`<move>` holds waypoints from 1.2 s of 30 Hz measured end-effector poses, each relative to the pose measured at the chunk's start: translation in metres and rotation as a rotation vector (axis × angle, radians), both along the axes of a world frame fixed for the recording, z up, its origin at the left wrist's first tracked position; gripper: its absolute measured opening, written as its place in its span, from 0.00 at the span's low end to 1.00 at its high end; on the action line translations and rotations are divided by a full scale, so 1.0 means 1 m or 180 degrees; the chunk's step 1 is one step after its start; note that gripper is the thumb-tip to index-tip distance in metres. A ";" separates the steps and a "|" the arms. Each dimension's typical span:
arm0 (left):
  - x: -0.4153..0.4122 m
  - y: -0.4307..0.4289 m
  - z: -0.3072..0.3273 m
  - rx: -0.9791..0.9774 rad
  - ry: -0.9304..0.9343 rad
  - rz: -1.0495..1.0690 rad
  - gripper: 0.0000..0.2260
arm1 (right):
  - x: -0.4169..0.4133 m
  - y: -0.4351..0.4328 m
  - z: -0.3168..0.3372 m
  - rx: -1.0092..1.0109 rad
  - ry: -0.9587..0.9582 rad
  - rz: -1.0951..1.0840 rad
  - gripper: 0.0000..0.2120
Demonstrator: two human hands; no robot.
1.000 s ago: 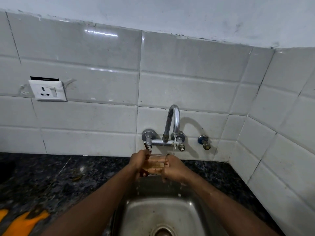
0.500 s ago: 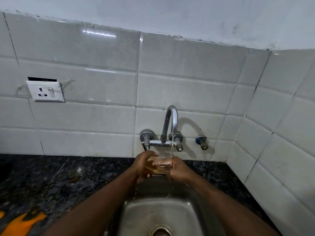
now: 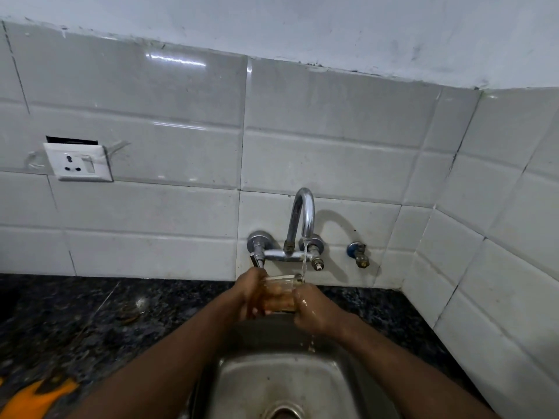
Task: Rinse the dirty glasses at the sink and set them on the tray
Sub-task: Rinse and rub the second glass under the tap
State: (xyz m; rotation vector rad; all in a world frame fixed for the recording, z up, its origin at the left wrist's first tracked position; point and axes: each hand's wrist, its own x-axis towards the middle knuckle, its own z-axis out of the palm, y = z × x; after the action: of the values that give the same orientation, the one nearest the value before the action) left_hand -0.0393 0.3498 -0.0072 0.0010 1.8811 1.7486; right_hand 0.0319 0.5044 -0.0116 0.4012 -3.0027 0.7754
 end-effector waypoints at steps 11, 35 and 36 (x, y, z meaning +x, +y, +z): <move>0.004 0.011 0.001 0.0146 0.0220 0.0839 0.13 | 0.004 -0.014 0.017 -0.1299 0.0102 -0.0466 0.18; 0.020 0.009 0.013 -0.0191 0.0282 0.0510 0.13 | -0.011 -0.048 0.009 -0.1765 0.1315 -0.2761 0.20; 0.022 0.008 0.015 -0.0158 0.0153 0.0423 0.14 | -0.010 -0.048 0.007 -0.1715 0.1469 -0.2655 0.19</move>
State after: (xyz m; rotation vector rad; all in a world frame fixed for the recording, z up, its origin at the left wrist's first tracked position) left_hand -0.0177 0.3578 0.0075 -0.1039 1.9994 1.8030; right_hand 0.0220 0.4560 -0.0048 -0.5670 -2.0887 1.1060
